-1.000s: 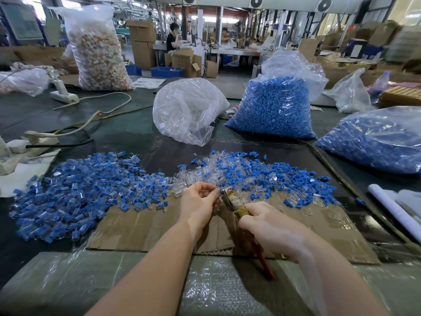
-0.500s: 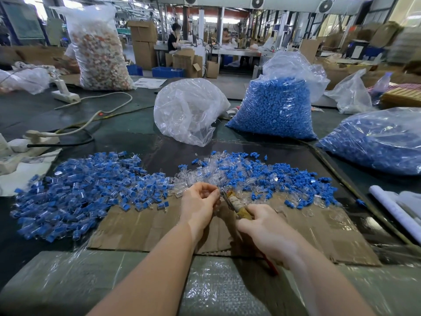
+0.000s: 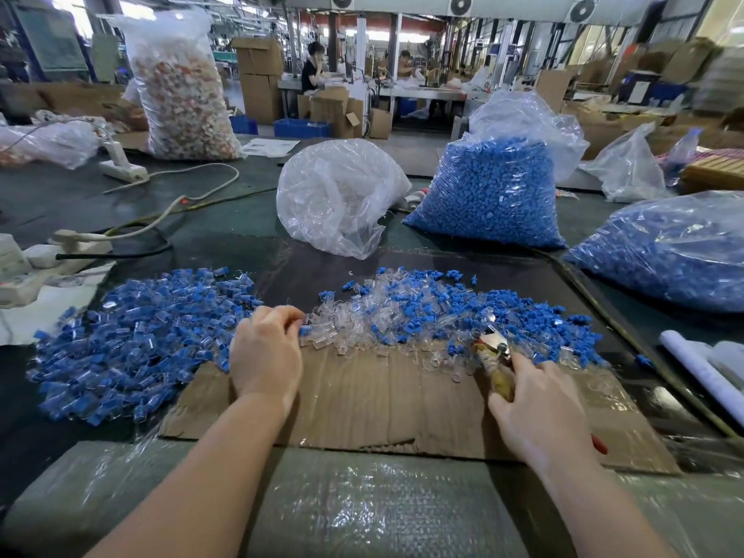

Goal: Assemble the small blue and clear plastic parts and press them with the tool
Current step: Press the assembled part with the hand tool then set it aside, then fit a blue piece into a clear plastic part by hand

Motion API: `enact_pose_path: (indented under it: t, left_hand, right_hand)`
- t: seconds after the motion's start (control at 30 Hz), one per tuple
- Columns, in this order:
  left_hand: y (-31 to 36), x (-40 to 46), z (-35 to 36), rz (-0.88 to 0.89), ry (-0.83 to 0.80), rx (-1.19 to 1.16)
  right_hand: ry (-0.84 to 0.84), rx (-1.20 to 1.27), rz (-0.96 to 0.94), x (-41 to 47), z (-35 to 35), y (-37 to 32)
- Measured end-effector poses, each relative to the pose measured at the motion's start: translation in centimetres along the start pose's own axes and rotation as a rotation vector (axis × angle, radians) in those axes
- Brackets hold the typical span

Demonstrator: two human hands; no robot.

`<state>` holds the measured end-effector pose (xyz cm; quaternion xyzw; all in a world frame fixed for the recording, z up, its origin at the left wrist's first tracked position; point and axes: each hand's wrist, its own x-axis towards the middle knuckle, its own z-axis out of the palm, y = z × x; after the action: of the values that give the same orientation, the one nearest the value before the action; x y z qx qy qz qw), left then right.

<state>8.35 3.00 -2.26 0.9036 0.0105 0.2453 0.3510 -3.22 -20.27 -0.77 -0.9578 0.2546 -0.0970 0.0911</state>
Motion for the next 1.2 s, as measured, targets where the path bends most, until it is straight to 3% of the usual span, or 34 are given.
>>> enact_pose_path:
  t: [0.2, 0.37, 0.57, 0.77, 0.97, 1.2]
  left_hand:
    - [-1.1, 0.1, 0.4, 0.034, -0.058, 0.240]
    - [0.8, -1.1, 1.4, 0.164, -0.088, 0.106]
    - [4.5, -3.7, 3.6, 0.386, -0.377, -0.113]
    - [6.6, -5.6, 5.4, 0.599, -0.600, -0.070]
    - [6.2, -5.6, 5.5, 0.520, -0.528, -0.157]
    - [6.1, -5.6, 5.4, 0.445, -0.480, -0.171]
  right_hand:
    - [0.058, -0.115, -0.008, -0.3, 0.9, 0.6]
    - [0.058, -0.179, 0.008, -0.6, 1.2, 0.5]
    - [0.157, -0.073, -0.076, 0.4, 0.8, -1.0]
    - [0.098, -0.043, -0.218, 3.2, 1.0, -3.0]
    - [-0.051, -0.081, -0.259, 5.1, 1.0, -4.2]
    - [-0.062, -0.064, -0.203, 5.9, 1.2, -4.8]
